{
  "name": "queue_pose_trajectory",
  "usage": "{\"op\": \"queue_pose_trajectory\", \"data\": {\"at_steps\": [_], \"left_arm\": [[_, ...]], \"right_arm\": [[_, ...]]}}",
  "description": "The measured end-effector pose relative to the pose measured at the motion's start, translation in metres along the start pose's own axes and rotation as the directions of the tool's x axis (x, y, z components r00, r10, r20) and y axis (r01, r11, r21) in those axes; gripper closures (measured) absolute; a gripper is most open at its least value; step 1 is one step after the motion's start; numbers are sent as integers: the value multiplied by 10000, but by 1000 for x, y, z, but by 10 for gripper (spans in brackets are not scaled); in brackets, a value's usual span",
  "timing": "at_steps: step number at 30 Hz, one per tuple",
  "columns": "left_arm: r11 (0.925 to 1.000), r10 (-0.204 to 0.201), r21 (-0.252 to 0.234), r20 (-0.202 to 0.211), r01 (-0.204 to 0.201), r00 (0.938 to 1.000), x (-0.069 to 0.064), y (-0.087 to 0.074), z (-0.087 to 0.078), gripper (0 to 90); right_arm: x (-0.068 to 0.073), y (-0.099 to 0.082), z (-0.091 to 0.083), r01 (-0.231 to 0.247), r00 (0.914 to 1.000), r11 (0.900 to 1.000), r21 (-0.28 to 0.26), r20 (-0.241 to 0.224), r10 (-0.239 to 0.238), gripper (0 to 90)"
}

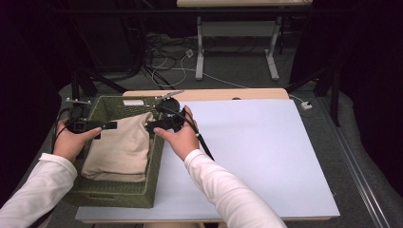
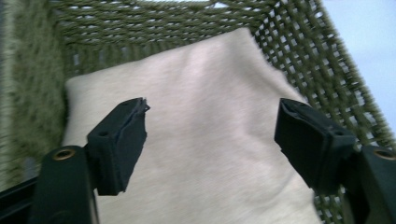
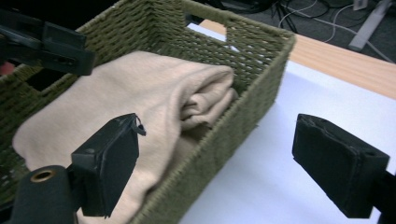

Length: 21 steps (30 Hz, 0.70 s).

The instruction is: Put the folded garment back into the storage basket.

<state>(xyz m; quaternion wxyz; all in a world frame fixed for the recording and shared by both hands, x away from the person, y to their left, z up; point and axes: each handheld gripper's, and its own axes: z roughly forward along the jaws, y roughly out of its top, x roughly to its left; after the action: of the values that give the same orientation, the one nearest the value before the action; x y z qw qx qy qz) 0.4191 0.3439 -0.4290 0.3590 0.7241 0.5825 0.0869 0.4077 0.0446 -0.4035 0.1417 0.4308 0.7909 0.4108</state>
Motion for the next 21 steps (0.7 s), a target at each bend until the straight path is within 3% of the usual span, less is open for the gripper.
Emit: {"op": "queue_pose_trajectory", "data": {"at_steps": [2,10,21], "left_arm": [[9999,-130,-66,222,132,9997,-4,2,1,215],[9992,283,-301,450,-270,9986,-25,7,9,157],[9965,831,-197,961,-816,9919,-64,5,16,71]], "right_arm": [[-5,-2,-4,32,9999,10000,-80,122,-31,138],[-29,-8,-20,37,10000,10000,-53,-59,-37,61],[-71,-13,-51,-451,9989,9987,-229,89,453,27]]}}
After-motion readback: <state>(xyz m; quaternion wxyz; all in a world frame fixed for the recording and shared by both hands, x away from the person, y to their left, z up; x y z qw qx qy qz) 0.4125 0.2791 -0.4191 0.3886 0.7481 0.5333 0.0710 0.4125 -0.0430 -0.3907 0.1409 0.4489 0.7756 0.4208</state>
